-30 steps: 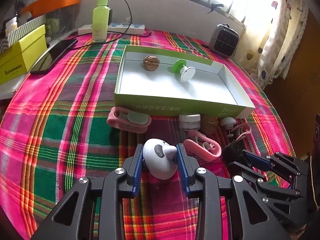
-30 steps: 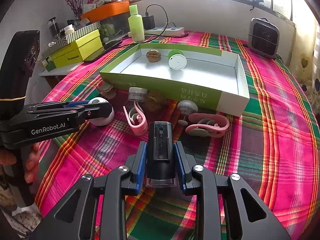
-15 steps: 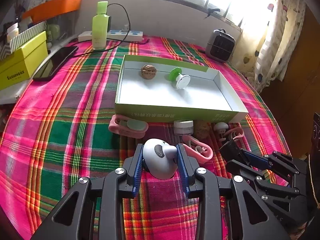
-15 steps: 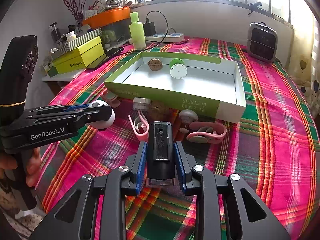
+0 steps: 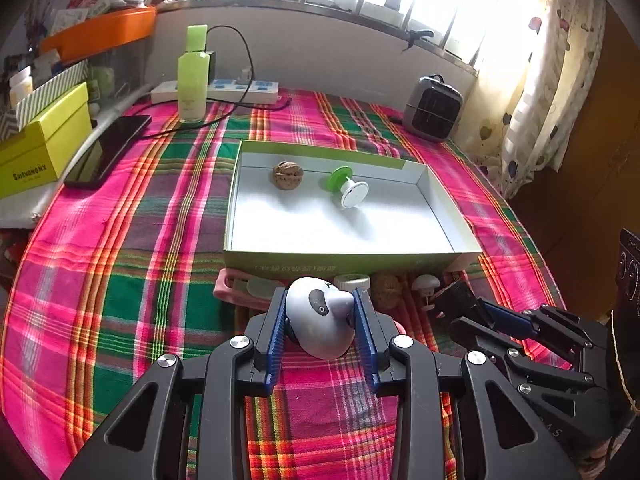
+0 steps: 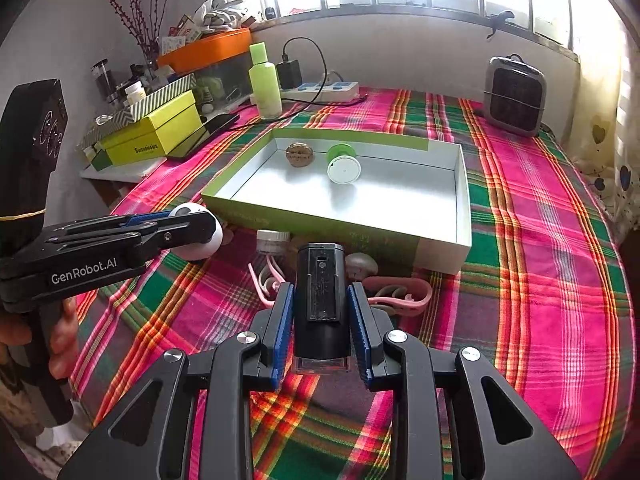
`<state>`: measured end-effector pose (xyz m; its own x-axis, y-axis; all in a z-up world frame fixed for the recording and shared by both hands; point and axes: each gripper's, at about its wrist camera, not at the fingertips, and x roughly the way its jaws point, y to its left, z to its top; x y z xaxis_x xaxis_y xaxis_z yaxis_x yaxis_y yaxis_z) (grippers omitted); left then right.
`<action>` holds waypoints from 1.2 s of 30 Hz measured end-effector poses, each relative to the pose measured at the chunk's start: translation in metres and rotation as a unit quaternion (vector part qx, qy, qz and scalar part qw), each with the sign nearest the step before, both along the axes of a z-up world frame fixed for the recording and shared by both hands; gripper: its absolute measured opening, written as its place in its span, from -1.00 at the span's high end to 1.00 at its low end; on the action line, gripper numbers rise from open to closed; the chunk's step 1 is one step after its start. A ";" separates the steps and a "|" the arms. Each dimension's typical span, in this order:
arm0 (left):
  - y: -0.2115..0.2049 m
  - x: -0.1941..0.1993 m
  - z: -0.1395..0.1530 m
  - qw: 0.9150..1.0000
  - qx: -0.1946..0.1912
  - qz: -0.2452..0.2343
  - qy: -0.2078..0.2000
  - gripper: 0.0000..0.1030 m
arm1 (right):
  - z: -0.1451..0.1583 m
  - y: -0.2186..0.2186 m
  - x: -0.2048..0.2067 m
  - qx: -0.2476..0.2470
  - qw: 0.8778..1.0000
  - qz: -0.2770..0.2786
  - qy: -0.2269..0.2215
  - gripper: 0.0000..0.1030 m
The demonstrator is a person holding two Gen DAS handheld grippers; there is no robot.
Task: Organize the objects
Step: 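Carry the panda ball and black gadget over the white box with both grippers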
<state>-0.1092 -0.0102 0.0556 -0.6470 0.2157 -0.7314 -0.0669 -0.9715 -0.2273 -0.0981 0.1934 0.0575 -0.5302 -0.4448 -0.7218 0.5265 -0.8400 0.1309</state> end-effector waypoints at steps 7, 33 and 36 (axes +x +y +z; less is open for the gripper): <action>0.000 -0.016 0.006 1.000 0.003 -0.003 0.006 0.42 | 0.006 0.002 -0.014 -0.005 1.000 -0.012 0.001 0.44; -0.003 -0.110 -0.007 1.000 0.012 0.000 -0.020 0.42 | 0.006 -0.010 -0.116 0.009 0.999 -0.046 -0.023 0.44; 0.000 -0.119 -0.011 1.000 0.010 -0.005 -0.026 0.42 | 0.004 -0.013 -0.128 0.009 0.998 -0.048 -0.027 0.44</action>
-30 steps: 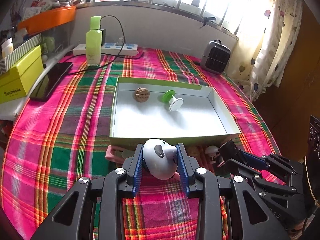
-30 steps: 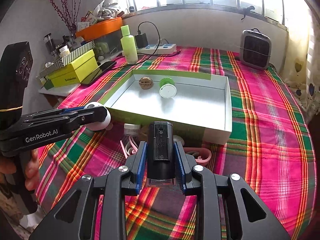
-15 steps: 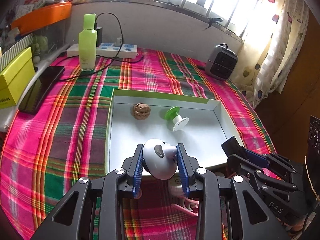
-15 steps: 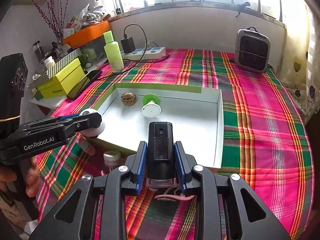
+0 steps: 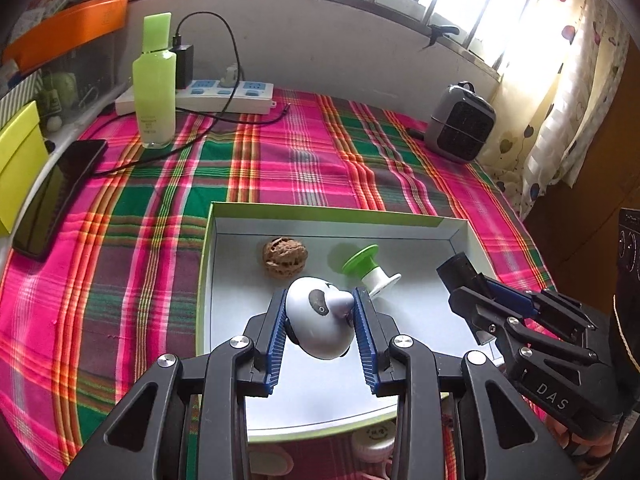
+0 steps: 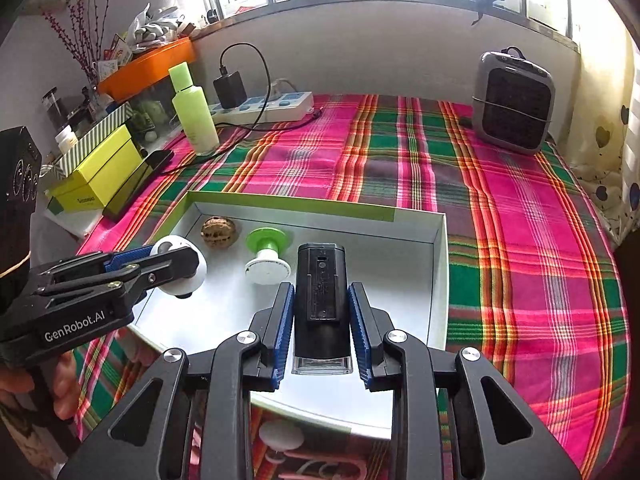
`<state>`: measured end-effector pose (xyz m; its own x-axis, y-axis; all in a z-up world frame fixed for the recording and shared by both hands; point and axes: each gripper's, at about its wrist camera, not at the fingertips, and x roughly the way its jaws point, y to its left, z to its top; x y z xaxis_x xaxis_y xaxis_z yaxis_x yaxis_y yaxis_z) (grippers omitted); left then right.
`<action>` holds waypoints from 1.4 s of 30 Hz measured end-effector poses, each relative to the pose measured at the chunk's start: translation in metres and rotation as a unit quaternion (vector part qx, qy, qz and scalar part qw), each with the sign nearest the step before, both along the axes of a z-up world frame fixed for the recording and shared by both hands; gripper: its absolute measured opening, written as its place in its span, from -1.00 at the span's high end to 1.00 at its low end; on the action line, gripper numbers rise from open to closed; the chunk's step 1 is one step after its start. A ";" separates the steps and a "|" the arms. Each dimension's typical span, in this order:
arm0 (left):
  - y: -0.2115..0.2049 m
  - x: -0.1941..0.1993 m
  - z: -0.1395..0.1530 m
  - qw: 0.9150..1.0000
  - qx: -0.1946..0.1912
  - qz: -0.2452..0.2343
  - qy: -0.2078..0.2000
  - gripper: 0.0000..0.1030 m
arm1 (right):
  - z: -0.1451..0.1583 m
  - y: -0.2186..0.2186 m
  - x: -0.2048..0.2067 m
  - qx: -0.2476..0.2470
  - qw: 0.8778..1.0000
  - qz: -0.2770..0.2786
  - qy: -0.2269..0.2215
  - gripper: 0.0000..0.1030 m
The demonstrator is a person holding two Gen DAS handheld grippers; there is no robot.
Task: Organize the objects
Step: 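Carry the panda ball and black gadget over the white box with both grippers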
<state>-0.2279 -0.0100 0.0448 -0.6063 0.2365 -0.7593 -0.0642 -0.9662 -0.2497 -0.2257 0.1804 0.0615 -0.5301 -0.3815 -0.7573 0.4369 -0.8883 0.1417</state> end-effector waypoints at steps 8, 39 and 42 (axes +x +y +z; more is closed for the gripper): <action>0.003 -0.020 -0.014 1.000 0.000 0.000 -0.016 0.41 | -0.010 -0.009 -0.025 0.009 1.000 -0.003 -0.013 0.44; 0.009 -0.035 -0.026 1.000 -0.017 -0.014 -0.021 0.41 | -0.032 -0.016 -0.047 0.030 0.999 -0.009 -0.029 0.44; 0.009 -0.035 -0.025 1.000 -0.017 -0.014 -0.021 0.41 | -0.032 -0.017 -0.047 0.031 0.999 -0.009 -0.028 0.44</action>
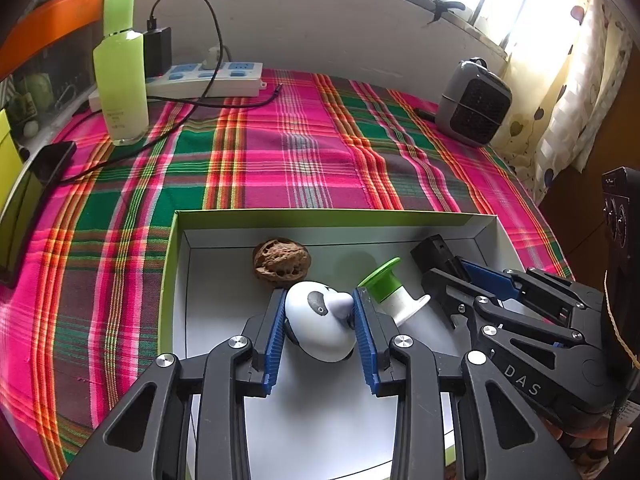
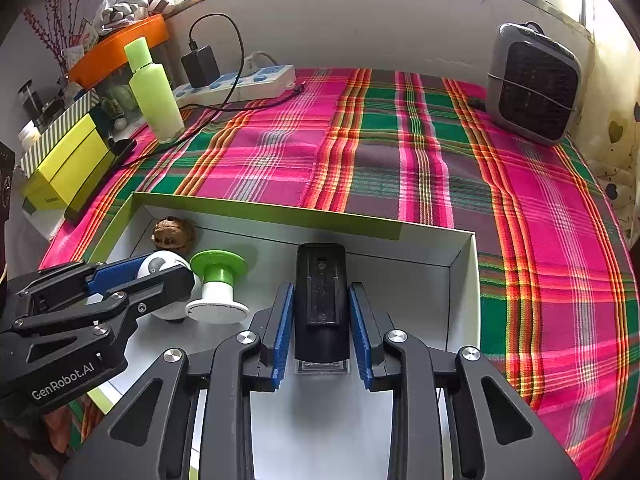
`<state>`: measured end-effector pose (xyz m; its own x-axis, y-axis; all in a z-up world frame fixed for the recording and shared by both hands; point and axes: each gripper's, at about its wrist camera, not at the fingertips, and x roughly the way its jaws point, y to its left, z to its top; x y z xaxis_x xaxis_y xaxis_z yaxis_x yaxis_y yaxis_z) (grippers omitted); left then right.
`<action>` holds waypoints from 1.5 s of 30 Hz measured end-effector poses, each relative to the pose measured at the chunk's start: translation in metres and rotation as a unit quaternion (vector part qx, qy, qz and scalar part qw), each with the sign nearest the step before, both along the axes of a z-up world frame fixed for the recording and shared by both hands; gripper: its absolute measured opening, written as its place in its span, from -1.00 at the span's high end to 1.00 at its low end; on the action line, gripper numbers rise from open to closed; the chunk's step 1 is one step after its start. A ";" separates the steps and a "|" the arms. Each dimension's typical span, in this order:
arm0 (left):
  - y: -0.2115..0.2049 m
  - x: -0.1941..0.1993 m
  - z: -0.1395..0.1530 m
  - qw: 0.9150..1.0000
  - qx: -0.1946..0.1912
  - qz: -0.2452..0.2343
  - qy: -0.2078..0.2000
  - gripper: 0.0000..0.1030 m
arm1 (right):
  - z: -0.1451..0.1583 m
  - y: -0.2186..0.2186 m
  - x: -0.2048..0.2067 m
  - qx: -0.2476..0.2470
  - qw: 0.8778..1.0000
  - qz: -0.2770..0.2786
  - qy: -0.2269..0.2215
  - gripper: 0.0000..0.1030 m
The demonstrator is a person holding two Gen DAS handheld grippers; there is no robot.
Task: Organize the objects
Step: 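Carry the panda ball and black gadget over the white box with both grippers, then lower both objects into the box and open both grippers, then withdraw both open grippers up from the box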
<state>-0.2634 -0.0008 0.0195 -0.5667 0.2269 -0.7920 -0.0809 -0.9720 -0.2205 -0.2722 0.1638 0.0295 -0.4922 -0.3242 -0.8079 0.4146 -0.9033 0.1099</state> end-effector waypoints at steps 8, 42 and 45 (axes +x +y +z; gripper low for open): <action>0.000 0.000 -0.001 1.000 -0.003 0.000 -0.001 0.38 | 0.000 0.000 0.001 0.002 1.000 0.001 0.001 0.44; 0.000 0.035 0.014 1.000 -0.007 0.014 0.019 0.01 | 0.017 0.014 0.037 -0.022 0.999 -0.026 0.031 0.07; 0.000 0.041 0.016 1.000 -0.008 0.015 0.022 0.01 | 0.021 0.016 0.043 -0.027 0.999 -0.028 0.035 0.07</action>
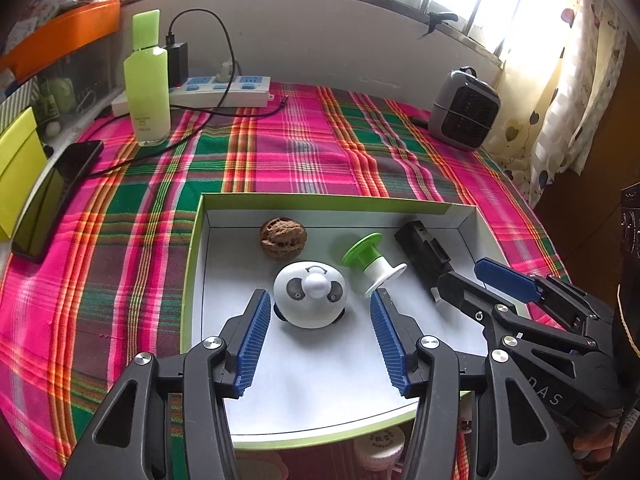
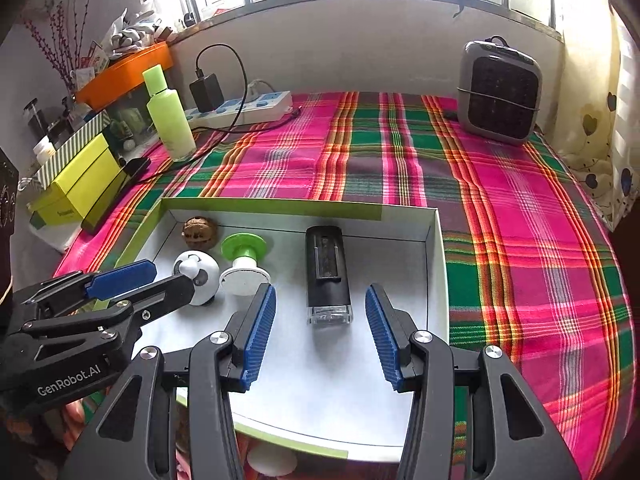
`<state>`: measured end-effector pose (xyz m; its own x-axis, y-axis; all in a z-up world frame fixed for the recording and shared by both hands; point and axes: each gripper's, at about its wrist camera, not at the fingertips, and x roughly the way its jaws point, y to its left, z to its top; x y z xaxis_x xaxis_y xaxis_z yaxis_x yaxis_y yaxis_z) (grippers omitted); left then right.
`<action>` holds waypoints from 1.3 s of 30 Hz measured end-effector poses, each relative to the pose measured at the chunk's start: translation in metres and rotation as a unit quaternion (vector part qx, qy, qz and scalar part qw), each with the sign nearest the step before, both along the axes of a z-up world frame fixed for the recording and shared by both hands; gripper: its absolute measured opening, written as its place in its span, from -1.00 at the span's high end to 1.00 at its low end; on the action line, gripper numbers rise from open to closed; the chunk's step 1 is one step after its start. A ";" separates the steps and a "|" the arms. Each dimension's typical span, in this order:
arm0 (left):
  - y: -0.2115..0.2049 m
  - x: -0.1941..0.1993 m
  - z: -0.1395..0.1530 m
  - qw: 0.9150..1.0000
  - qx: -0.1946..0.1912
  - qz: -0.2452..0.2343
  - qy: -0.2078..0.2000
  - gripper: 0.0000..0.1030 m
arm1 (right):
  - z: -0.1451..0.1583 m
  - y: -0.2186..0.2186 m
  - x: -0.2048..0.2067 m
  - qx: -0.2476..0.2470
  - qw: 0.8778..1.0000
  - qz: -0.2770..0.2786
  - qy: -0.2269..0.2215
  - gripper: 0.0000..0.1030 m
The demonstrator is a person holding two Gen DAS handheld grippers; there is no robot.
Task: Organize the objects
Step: 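Withdraw both open grippers up from the box, then reach the right gripper to the pink hook-shaped clip and grasp it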
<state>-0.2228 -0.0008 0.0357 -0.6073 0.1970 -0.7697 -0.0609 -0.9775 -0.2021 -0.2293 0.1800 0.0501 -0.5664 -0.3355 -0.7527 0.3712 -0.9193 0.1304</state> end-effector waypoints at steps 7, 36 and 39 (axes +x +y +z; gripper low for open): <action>-0.002 0.016 0.005 1.000 -0.011 0.009 0.012 0.01 | 0.007 0.000 0.018 0.003 1.000 0.003 0.016 0.07; -0.025 0.075 0.015 0.999 0.006 0.040 0.028 0.01 | 0.014 -0.004 0.079 -0.007 0.999 0.032 0.038 0.07; -0.029 0.081 0.013 0.999 0.009 0.043 0.028 0.01 | 0.013 -0.005 0.085 -0.007 0.998 0.045 0.041 0.07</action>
